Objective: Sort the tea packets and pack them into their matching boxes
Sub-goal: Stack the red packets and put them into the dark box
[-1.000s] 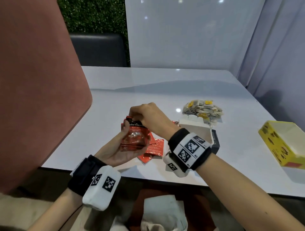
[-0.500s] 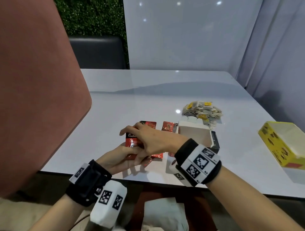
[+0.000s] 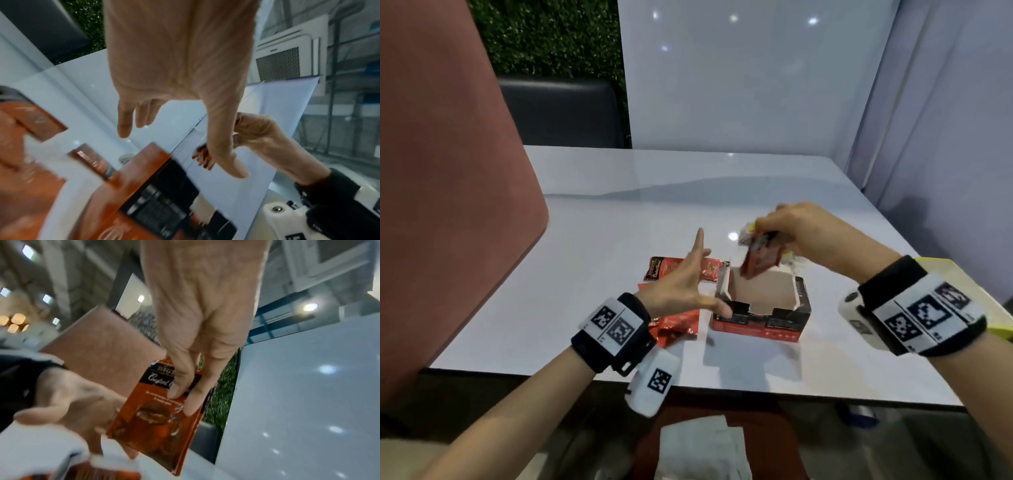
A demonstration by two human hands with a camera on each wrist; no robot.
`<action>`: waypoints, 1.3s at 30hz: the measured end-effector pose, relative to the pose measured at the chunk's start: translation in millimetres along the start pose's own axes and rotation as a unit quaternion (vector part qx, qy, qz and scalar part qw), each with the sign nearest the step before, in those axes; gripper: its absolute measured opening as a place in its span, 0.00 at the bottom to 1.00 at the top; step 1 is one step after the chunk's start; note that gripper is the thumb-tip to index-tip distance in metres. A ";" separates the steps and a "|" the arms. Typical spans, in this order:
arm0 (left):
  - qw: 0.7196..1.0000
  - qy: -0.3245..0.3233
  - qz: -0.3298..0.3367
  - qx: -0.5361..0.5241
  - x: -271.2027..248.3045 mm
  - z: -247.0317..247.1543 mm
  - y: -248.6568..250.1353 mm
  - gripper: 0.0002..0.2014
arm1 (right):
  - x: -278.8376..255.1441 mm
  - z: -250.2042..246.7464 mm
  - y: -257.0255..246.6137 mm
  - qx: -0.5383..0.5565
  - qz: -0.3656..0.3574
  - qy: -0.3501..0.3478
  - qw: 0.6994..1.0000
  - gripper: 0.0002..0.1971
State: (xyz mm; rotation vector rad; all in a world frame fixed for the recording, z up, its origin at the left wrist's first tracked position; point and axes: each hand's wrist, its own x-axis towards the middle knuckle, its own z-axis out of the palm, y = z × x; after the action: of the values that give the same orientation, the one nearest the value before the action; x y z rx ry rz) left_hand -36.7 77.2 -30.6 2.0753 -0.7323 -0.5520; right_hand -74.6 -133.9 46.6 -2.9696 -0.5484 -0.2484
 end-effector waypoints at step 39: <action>1.000 -0.019 -0.016 0.007 20.2 34.5 -26.3 0.62 | -9.1 75.6 -8.3 0.087 0.107 -0.125 0.982 0.10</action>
State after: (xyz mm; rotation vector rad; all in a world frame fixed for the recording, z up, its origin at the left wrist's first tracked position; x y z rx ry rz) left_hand -35.2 56.4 -73.7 2.0985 -0.7269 -0.6066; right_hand -75.5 -118.9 -28.5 -2.8719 -0.2527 0.1864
